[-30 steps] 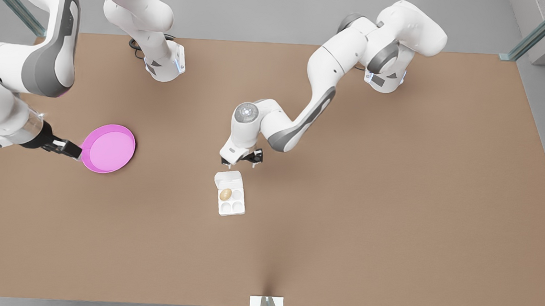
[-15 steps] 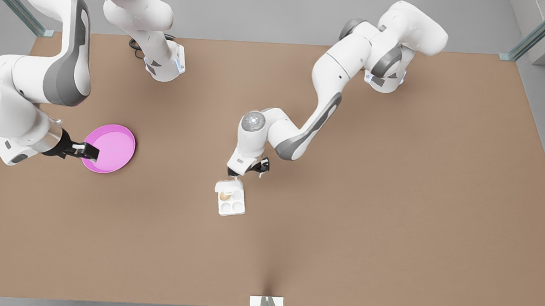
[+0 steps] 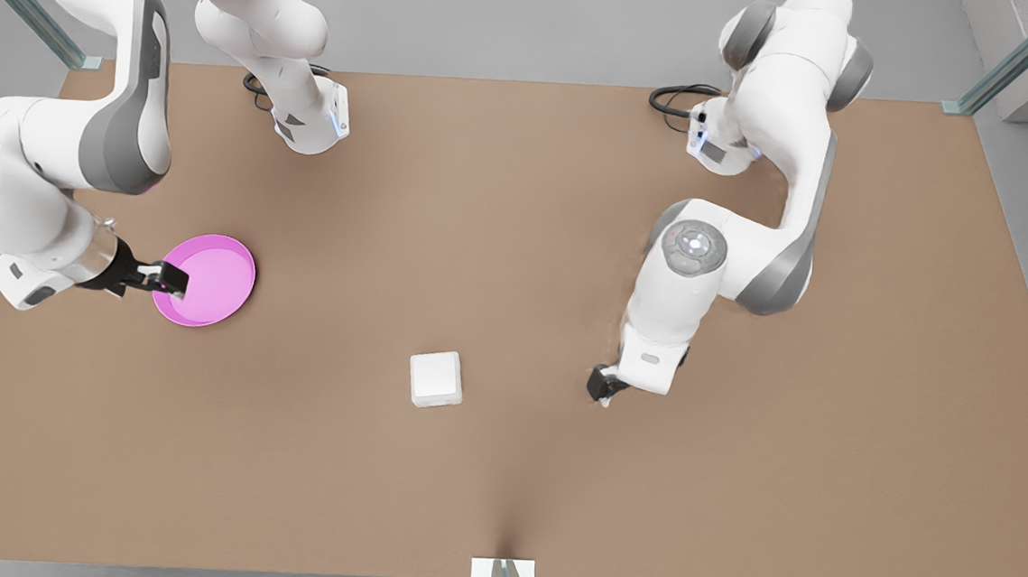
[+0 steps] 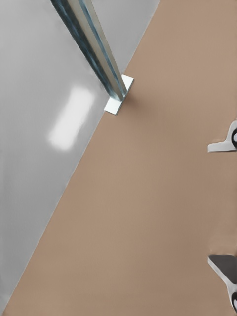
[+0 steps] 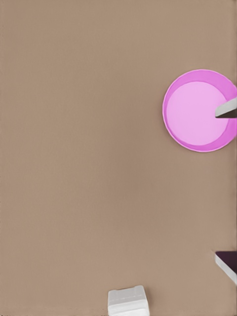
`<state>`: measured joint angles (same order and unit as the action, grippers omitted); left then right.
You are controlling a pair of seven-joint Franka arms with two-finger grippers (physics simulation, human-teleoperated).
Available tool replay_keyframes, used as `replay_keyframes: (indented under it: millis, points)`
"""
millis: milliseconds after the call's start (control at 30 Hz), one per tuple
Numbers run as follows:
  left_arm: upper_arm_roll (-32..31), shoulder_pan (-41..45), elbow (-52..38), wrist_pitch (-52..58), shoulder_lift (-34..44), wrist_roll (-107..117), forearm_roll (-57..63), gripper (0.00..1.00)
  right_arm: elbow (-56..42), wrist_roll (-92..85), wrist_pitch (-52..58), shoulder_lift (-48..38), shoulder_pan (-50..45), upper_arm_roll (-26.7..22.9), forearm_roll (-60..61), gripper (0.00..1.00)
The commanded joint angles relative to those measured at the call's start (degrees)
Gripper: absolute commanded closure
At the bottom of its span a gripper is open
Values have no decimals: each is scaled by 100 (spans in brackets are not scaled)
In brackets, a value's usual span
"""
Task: Pack egg into the box and close the box lid
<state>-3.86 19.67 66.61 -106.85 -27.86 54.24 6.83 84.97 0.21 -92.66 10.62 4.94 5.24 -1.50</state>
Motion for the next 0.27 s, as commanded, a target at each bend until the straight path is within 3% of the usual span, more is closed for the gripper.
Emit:
replay_keyframes:
  millis: [0, 67, 233]
  points:
    - [-10, -850, 906, 2124, 1177, -4369, -1052, 0, -7, -232, 134, 10, -37, 100, 27, 0]
    - [-18, -877, 3086, 1140, 3076, -4440, -657, 0, -7, -223, 134, 19, -37, 135, 26, 0]
    - [-19, -851, 3025, 1052, 2962, -4404, -621, 0, 11, -258, 187, 36, 33, 135, 18, 0]
